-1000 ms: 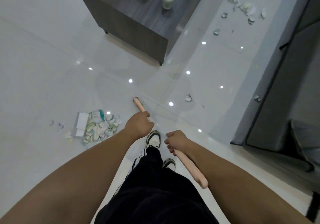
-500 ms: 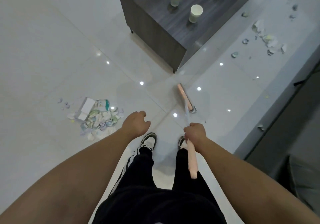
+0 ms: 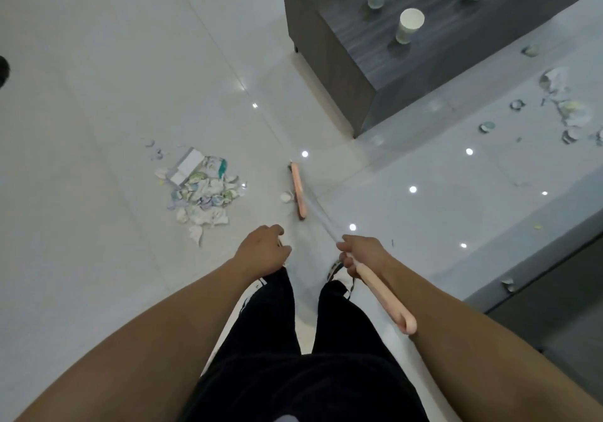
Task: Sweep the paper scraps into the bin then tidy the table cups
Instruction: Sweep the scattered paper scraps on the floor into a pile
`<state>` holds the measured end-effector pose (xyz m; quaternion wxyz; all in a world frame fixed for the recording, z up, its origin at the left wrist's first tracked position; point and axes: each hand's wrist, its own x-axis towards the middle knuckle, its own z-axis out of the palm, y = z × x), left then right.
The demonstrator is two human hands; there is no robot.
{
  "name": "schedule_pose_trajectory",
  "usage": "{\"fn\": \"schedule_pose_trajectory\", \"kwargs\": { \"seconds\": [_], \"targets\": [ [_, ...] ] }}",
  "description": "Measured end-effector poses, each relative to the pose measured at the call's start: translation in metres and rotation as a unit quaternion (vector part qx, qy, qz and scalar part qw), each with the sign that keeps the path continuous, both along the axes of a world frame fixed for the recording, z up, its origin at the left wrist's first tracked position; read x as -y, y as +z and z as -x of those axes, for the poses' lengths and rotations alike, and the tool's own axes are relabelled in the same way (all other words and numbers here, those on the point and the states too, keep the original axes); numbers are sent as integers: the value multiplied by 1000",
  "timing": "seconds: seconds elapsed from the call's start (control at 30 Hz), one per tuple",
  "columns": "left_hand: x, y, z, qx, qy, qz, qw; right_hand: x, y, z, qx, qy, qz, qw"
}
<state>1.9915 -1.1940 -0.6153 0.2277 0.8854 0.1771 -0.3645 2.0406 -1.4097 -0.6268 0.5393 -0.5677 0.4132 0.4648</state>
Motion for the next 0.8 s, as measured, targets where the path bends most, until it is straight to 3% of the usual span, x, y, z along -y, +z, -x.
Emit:
{"fn": "schedule_pose_trajectory", "kwargs": {
  "seconds": [0.1, 0.23, 0.4, 0.6, 0.8],
  "targets": [
    [1, 7, -1, 15, 3, -2, 1000, -16, 5, -5, 21, 48, -37, 998],
    [-4, 14, -15, 39, -5, -13, 999, -30, 5, -5, 64, 53, -16, 996],
    [3, 12, -48, 33, -57, -1, 998, 1, 7, -7, 63, -3, 30, 998],
    [52, 9, -109, 42, -177, 29, 983, 71, 22, 9, 20, -179, 96, 979],
    [149, 16, -170, 65, -330, 48, 940, 142, 34, 35, -5, -410, 136, 902]
  ]
}}
